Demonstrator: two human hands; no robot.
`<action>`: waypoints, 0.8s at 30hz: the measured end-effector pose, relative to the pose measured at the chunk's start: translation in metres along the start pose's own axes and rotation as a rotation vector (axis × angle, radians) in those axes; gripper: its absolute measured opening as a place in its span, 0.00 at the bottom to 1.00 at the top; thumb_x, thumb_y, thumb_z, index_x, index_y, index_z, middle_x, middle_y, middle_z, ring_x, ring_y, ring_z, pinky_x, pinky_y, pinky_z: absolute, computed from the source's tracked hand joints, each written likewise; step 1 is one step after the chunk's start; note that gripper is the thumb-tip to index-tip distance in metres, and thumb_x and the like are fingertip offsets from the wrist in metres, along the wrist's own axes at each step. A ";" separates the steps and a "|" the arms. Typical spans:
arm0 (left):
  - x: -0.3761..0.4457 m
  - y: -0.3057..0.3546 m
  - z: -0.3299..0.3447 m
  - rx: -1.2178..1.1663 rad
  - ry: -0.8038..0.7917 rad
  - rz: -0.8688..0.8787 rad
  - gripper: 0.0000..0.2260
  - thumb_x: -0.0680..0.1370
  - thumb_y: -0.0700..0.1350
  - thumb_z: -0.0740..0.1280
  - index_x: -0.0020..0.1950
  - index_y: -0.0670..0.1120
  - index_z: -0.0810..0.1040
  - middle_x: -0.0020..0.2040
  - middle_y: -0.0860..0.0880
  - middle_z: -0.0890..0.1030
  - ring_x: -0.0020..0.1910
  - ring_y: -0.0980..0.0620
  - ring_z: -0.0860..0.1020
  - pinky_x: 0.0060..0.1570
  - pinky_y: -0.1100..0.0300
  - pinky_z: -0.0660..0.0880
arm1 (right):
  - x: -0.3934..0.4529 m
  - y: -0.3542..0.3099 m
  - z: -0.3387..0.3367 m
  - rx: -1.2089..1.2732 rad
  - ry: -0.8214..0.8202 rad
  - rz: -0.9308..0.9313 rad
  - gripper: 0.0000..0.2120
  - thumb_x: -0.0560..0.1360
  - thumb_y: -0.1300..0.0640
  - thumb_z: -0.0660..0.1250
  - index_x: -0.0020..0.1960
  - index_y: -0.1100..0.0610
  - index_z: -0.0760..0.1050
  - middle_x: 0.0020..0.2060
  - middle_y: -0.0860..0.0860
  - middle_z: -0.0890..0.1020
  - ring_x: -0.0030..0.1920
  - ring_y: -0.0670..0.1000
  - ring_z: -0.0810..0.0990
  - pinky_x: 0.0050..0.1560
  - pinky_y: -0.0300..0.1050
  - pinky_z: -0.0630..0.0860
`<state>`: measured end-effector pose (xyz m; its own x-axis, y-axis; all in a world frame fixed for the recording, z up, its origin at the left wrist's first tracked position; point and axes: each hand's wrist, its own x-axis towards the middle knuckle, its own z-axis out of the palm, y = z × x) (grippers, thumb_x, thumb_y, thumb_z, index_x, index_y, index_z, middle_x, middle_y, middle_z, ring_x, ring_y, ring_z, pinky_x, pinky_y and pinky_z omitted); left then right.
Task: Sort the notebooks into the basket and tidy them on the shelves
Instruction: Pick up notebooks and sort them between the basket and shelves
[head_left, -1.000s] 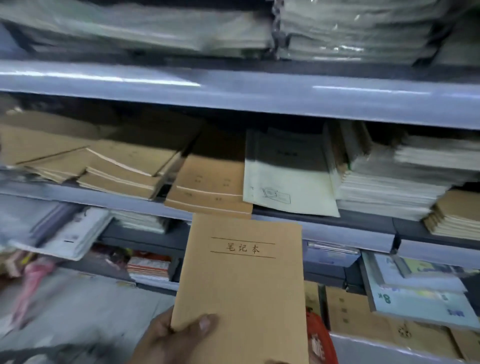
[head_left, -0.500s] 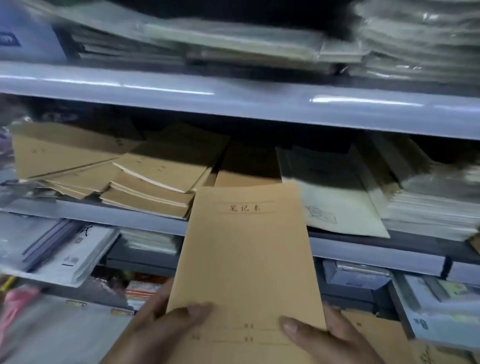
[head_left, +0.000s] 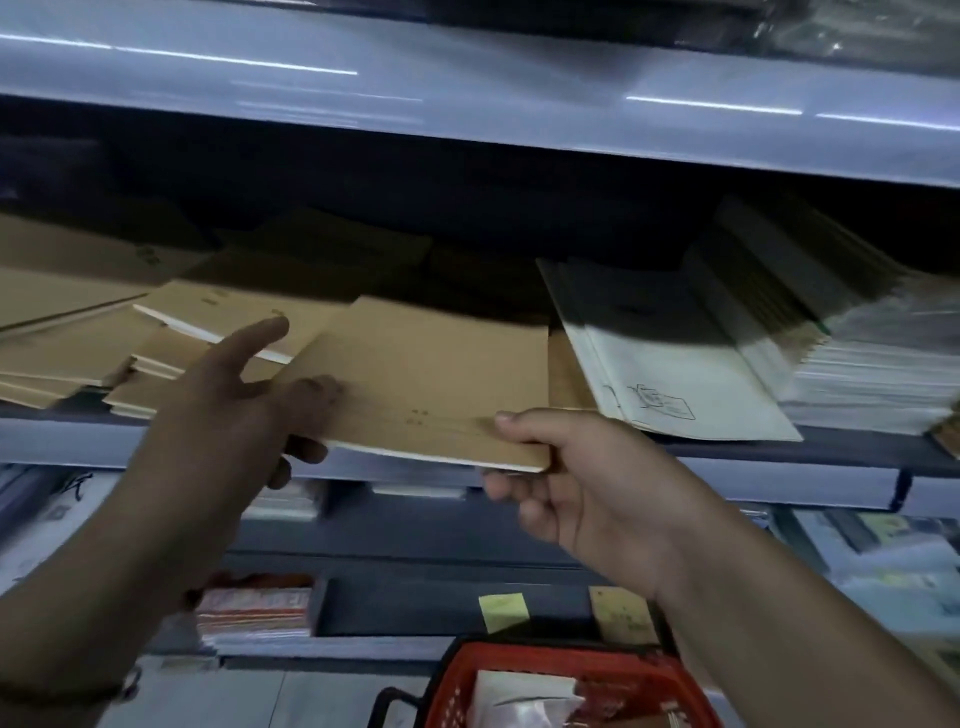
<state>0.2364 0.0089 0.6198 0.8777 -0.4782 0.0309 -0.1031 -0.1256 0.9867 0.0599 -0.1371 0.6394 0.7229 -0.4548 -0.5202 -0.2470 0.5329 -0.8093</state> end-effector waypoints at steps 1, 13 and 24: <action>0.004 -0.003 0.003 0.057 0.013 0.016 0.27 0.77 0.44 0.72 0.73 0.58 0.70 0.36 0.48 0.85 0.26 0.55 0.76 0.28 0.57 0.68 | 0.002 0.000 -0.001 -0.026 0.007 0.010 0.09 0.78 0.58 0.68 0.57 0.59 0.78 0.36 0.54 0.84 0.31 0.47 0.82 0.24 0.35 0.73; -0.022 -0.035 0.004 0.426 0.059 0.117 0.29 0.74 0.70 0.62 0.72 0.60 0.66 0.48 0.50 0.80 0.42 0.48 0.79 0.45 0.46 0.77 | 0.006 0.034 -0.028 -0.125 0.078 -0.016 0.12 0.76 0.58 0.72 0.59 0.57 0.77 0.43 0.57 0.86 0.40 0.52 0.86 0.34 0.41 0.79; -0.108 -0.102 0.033 0.356 -0.082 -0.089 0.08 0.76 0.53 0.70 0.49 0.66 0.74 0.41 0.56 0.83 0.42 0.52 0.82 0.49 0.44 0.79 | -0.002 0.072 -0.058 -0.022 0.190 -0.093 0.04 0.79 0.58 0.69 0.48 0.59 0.77 0.42 0.57 0.87 0.43 0.53 0.86 0.39 0.44 0.82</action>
<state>0.1372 0.0448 0.5106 0.8519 -0.5176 -0.0798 -0.1969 -0.4577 0.8670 0.0036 -0.1388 0.5658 0.6089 -0.6287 -0.4837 -0.2007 0.4679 -0.8607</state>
